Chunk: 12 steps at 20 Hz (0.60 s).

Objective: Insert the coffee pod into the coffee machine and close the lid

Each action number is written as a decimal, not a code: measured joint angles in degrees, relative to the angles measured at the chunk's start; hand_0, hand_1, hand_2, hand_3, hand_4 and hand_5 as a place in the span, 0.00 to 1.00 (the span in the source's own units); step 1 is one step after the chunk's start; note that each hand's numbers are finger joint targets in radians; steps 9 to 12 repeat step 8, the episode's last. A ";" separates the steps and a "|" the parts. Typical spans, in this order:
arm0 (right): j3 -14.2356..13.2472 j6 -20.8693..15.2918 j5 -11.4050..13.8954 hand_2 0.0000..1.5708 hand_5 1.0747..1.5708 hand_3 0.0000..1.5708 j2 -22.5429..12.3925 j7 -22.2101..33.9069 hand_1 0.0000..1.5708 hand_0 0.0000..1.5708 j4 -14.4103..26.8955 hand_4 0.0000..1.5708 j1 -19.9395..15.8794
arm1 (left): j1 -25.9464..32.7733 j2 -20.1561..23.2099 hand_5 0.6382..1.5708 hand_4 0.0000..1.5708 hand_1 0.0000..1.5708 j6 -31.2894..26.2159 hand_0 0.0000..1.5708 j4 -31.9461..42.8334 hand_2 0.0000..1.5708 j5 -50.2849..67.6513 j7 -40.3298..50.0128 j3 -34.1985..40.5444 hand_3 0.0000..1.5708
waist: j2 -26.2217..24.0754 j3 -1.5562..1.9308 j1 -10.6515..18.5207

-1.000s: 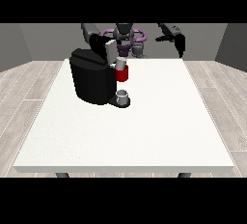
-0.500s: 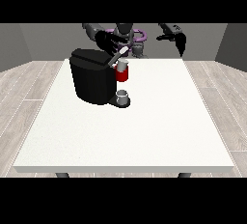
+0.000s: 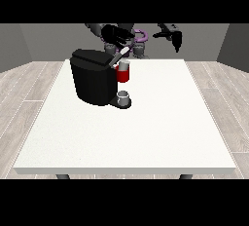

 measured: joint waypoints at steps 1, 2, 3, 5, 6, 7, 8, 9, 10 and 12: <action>0.65 0.43 -0.17 0.00 1.00 0.00 0.84 -0.76 0.00 0.00 -0.64 0.16 0.70 | 0.29 -0.37 1.00 0.12 0.00 0.48 0.00 0.27 0.00 -0.36 -0.65 -0.18 0.00 | -0.34 -0.01 -0.62; 1.17 1.12 -0.50 0.00 1.00 0.00 1.50 -1.51 0.00 0.00 -1.38 0.22 1.65 | 0.69 -0.47 1.00 0.12 0.00 0.58 0.00 0.65 0.00 -0.25 -1.10 -0.03 0.00 | -0.83 -0.02 -1.34; 1.82 1.37 -1.45 0.00 1.00 0.00 2.01 -2.28 0.00 0.00 -2.26 0.18 2.72 | 1.33 -0.56 1.00 0.12 0.00 0.54 0.00 1.07 0.00 -0.36 -1.55 -0.15 0.00 | -1.42 -0.02 -1.67; 3.01 2.27 -3.38 0.00 1.00 0.00 2.78 -3.79 0.00 0.00 -3.57 0.18 6.28 | 2.39 -0.81 1.00 0.12 0.00 1.10 0.00 1.03 0.00 -0.40 -0.98 -0.12 0.00 | -3.23 -0.03 -2.64; 3.70 2.50 -4.74 0.00 1.00 0.00 3.03 -4.63 0.00 0.00 -4.45 0.18 8.49 | 3.13 -0.70 1.00 0.12 0.00 1.12 0.00 1.45 0.00 -0.31 -1.21 0.15 0.00 | -3.97 -0.03 -3.28; 4.88 2.09 -5.97 0.00 1.00 0.00 3.23 -5.46 0.00 0.00 -5.40 0.16 10.98 | 3.67 -0.32 1.00 0.12 0.00 1.09 0.00 1.97 0.00 -0.23 -1.79 0.66 0.00 | -4.71 -0.03 -3.93; 5.59 1.74 -7.13 0.00 1.00 0.00 3.39 -5.21 0.00 0.00 -6.31 0.10 12.85 | 4.29 -0.08 1.00 0.12 0.00 0.96 0.00 2.31 0.00 -0.04 -1.62 0.93 0.00 | -5.70 -0.03 -4.52; 5.59 1.74 -7.13 0.00 1.00 0.00 3.39 -5.21 0.00 0.00 -6.31 0.10 12.85 | 4.29 -0.08 1.00 0.12 0.00 0.96 0.00 2.31 0.00 -0.04 -1.62 0.93 0.00 | -5.70 -0.03 -4.52; 5.59 1.74 -7.13 0.00 1.00 0.00 3.39 -5.21 0.00 0.00 -6.31 0.10 12.85 | 4.29 -0.08 1.00 0.12 0.00 0.96 0.00 2.31 0.00 -0.04 -1.62 0.93 0.00 | -5.70 -0.03 -4.52; 5.59 1.74 -7.13 0.00 1.00 0.00 3.39 -5.21 0.00 0.00 -6.31 0.10 12.85 | 4.29 -0.08 1.00 0.12 0.00 0.96 0.00 2.31 0.00 -0.04 -1.62 0.93 0.00 | -5.70 -0.03 -4.52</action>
